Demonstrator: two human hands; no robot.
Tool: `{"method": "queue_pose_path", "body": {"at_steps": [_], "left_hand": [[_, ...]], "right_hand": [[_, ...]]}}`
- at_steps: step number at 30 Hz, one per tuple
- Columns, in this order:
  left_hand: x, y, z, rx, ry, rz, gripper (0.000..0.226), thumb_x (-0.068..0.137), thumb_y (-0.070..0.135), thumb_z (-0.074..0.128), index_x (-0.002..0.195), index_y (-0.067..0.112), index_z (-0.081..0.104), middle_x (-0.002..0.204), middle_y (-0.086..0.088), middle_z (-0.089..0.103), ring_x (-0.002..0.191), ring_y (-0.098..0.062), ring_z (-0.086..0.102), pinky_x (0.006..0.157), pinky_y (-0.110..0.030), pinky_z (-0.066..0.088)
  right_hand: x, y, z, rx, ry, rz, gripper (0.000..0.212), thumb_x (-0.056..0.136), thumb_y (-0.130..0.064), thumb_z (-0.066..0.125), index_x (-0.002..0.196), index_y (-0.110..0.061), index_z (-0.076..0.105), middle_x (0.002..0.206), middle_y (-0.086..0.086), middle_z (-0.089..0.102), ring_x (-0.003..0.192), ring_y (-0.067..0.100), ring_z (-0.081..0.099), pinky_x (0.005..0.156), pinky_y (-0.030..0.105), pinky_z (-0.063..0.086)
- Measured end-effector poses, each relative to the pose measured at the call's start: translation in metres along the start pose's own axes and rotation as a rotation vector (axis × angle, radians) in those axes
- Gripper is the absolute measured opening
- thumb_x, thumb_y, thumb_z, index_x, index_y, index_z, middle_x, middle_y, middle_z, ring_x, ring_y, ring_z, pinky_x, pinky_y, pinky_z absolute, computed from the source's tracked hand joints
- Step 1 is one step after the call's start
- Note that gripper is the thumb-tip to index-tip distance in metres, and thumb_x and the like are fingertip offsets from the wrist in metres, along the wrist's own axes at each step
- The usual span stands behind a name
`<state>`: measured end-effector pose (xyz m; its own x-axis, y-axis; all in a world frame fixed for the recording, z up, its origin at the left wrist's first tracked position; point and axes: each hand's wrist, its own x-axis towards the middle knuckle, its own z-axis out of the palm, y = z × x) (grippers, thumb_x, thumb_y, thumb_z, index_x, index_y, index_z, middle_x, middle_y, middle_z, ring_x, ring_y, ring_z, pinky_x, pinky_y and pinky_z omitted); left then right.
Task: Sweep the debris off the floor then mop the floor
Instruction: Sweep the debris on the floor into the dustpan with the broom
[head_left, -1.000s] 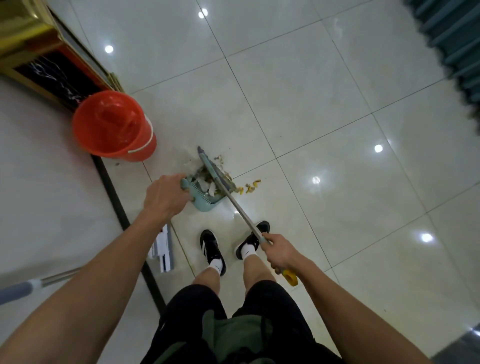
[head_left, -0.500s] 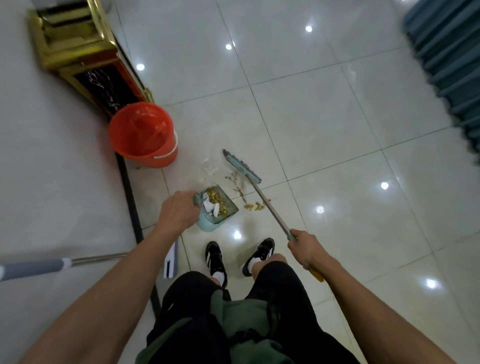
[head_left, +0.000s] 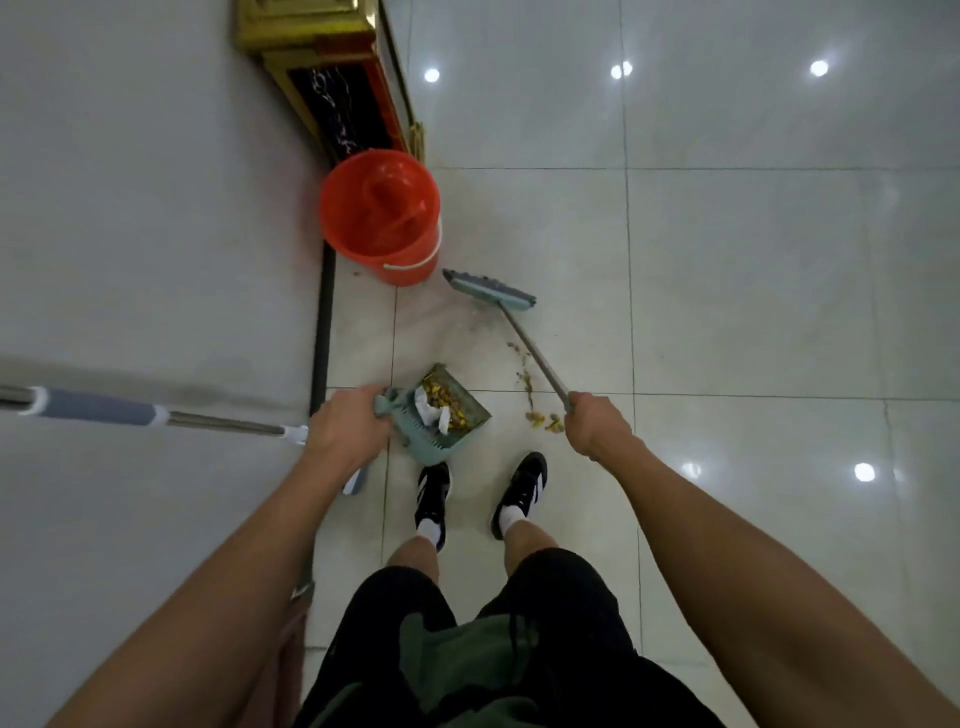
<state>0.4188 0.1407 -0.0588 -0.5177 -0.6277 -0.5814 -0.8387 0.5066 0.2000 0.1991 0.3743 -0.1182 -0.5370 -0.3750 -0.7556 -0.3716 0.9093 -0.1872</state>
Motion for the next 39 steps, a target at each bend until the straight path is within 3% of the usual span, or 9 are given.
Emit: {"method": "queue_pose_path", "body": {"at_steps": [8,14,19,21,24,27,32,36,39], "left_hand": [[-0.016,-0.002,0.012,-0.021,0.081,-0.110,0.012,0.092,0.027,0.060,0.081,0.024,0.062,0.081,-0.005,0.066,0.074,-0.028,0.064,0.069,-0.040,0.058],[-0.017,0.001,0.005,-0.058,0.073,-0.124,0.013,0.091,0.026,0.060,0.078,0.025,0.061,0.080,-0.004,0.066,0.074,-0.028,0.063,0.069,-0.039,0.057],[-0.011,-0.002,-0.007,-0.059,0.064,-0.115,0.005,0.086,0.022,0.061,0.082,0.023,0.064,0.081,-0.005,0.065,0.075,-0.030,0.063,0.067,-0.034,0.052],[-0.014,-0.004,-0.008,-0.080,0.061,-0.128,0.007,0.086,0.020,0.060,0.079,0.022,0.063,0.079,-0.004,0.063,0.073,-0.030,0.062,0.065,-0.033,0.050],[-0.020,-0.010,-0.005,-0.103,0.057,-0.135,0.012,0.085,0.019,0.059,0.073,0.022,0.059,0.075,-0.004,0.063,0.071,-0.028,0.063,0.064,-0.034,0.052],[-0.025,-0.016,0.000,-0.102,0.051,-0.142,0.019,0.088,0.021,0.059,0.070,0.024,0.055,0.074,-0.002,0.061,0.072,-0.029,0.062,0.065,-0.035,0.053],[-0.027,-0.023,0.006,-0.142,0.080,-0.202,0.018,0.090,0.022,0.061,0.072,0.020,0.059,0.073,-0.002,0.060,0.070,-0.026,0.060,0.066,-0.034,0.051],[-0.026,-0.030,0.010,-0.121,0.089,-0.204,0.016,0.090,0.027,0.061,0.075,0.020,0.059,0.074,-0.003,0.061,0.074,-0.031,0.062,0.070,-0.038,0.055],[-0.024,-0.034,0.013,-0.107,0.092,-0.198,0.008,0.090,0.029,0.062,0.084,0.024,0.063,0.081,-0.005,0.065,0.077,-0.032,0.064,0.073,-0.042,0.058]], "right_hand": [[0.020,0.016,-0.016,-0.339,-0.017,-0.096,0.045,0.094,-0.008,0.050,0.137,-0.020,0.051,0.105,0.006,0.061,0.084,0.023,0.059,0.067,0.034,0.050],[-0.001,0.048,-0.008,-0.380,-0.015,-0.028,0.039,0.096,-0.011,0.049,0.133,-0.021,0.054,0.105,0.004,0.062,0.089,0.023,0.064,0.070,0.033,0.052],[-0.024,0.072,0.008,-0.295,0.009,-0.003,0.036,0.099,-0.017,0.046,0.133,-0.021,0.056,0.096,0.001,0.060,0.076,0.019,0.059,0.060,0.029,0.050],[-0.032,0.076,0.015,-0.249,0.022,-0.018,0.035,0.101,-0.020,0.043,0.135,-0.022,0.054,0.092,0.000,0.059,0.074,0.018,0.059,0.056,0.029,0.050],[-0.039,0.082,0.025,-0.178,0.044,-0.024,0.033,0.102,-0.025,0.042,0.133,-0.023,0.053,0.092,0.002,0.062,0.074,0.019,0.062,0.063,0.034,0.058],[-0.035,0.076,0.028,-0.141,0.065,-0.005,0.032,0.103,-0.025,0.040,0.133,-0.020,0.050,0.088,0.004,0.060,0.069,0.019,0.059,0.056,0.031,0.052],[-0.011,0.051,0.023,-0.015,0.066,0.022,0.033,0.103,-0.021,0.037,0.131,-0.014,0.052,0.094,0.007,0.058,0.075,0.025,0.060,0.064,0.037,0.058],[0.003,0.032,0.022,0.037,-0.009,0.046,0.032,0.102,-0.018,0.038,0.128,-0.011,0.054,0.101,0.014,0.060,0.070,0.028,0.064,0.050,0.036,0.058],[0.004,0.020,0.033,0.023,-0.065,0.023,0.033,0.102,-0.019,0.039,0.130,-0.011,0.054,0.104,0.014,0.061,0.074,0.028,0.065,0.054,0.038,0.060]]}}
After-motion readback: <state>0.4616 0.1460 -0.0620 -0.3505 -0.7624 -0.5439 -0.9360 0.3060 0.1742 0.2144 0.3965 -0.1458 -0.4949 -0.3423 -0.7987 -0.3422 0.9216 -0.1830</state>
